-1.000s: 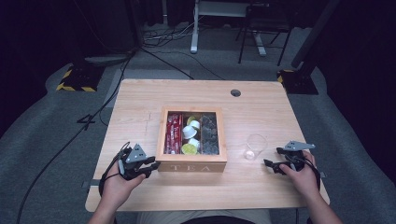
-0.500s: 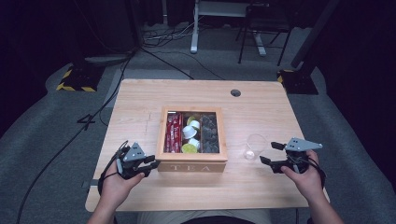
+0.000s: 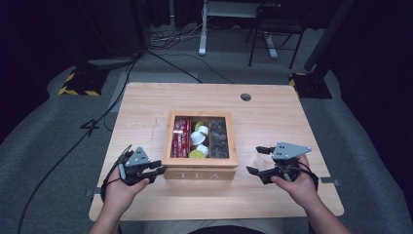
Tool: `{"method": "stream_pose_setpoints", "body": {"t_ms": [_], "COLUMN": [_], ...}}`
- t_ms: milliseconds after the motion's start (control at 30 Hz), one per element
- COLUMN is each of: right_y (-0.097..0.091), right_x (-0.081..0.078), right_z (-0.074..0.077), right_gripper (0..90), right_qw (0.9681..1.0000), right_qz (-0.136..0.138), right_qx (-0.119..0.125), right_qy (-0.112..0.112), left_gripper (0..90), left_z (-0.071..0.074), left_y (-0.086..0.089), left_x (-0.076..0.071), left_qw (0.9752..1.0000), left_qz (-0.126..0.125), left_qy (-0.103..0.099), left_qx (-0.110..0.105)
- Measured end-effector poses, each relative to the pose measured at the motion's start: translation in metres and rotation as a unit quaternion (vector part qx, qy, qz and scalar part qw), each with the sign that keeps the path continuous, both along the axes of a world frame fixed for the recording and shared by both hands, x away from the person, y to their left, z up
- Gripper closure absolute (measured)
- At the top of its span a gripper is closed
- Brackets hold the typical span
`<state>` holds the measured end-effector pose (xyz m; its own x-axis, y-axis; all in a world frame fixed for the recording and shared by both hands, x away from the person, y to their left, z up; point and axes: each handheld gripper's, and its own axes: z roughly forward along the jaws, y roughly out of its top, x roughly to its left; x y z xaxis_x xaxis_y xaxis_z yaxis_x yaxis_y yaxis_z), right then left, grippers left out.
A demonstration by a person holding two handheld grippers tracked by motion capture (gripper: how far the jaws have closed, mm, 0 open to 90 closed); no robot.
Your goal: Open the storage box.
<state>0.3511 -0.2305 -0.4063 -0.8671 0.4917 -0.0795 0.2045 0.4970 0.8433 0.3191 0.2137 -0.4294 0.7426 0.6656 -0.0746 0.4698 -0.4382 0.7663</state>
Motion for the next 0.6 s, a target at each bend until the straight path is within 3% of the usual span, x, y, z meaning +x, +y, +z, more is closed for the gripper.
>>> {"method": "stream_pose_setpoints", "body": {"t_ms": [233,367,433,500,600], "right_y": [0.033,0.049,0.055,0.057,0.060], "right_x": [0.001,0.001,0.001,0.002,0.004], "right_z": [-0.003,-0.005,-0.006,-0.007,-0.008], "right_gripper": [21.6,22.5,24.6,25.0,30.1], "right_qw": [0.9985,0.9955,0.9948,0.9944,0.9923], "right_qz": [0.032,0.045,0.051,0.052,0.042], "right_qx": [-0.040,-0.068,-0.073,-0.076,-0.088], "right_qy": [-0.020,-0.049,-0.050,-0.052,-0.076], "left_gripper": [70.4,70.4,70.4,70.3,70.3], "left_z": [0.003,0.005,0.006,0.005,0.005], "left_y": [0.001,0.002,0.002,0.001,0.001], "left_x": [0.000,0.001,0.002,0.002,0.002], "left_qw": [1.0000,0.9999,0.9999,0.9999,0.9999], "left_qz": [0.000,-0.001,-0.002,-0.001,-0.002], "left_qy": [-0.005,-0.006,-0.009,-0.008,-0.006], "left_qx": [-0.005,-0.010,-0.010,-0.012,-0.011]}}
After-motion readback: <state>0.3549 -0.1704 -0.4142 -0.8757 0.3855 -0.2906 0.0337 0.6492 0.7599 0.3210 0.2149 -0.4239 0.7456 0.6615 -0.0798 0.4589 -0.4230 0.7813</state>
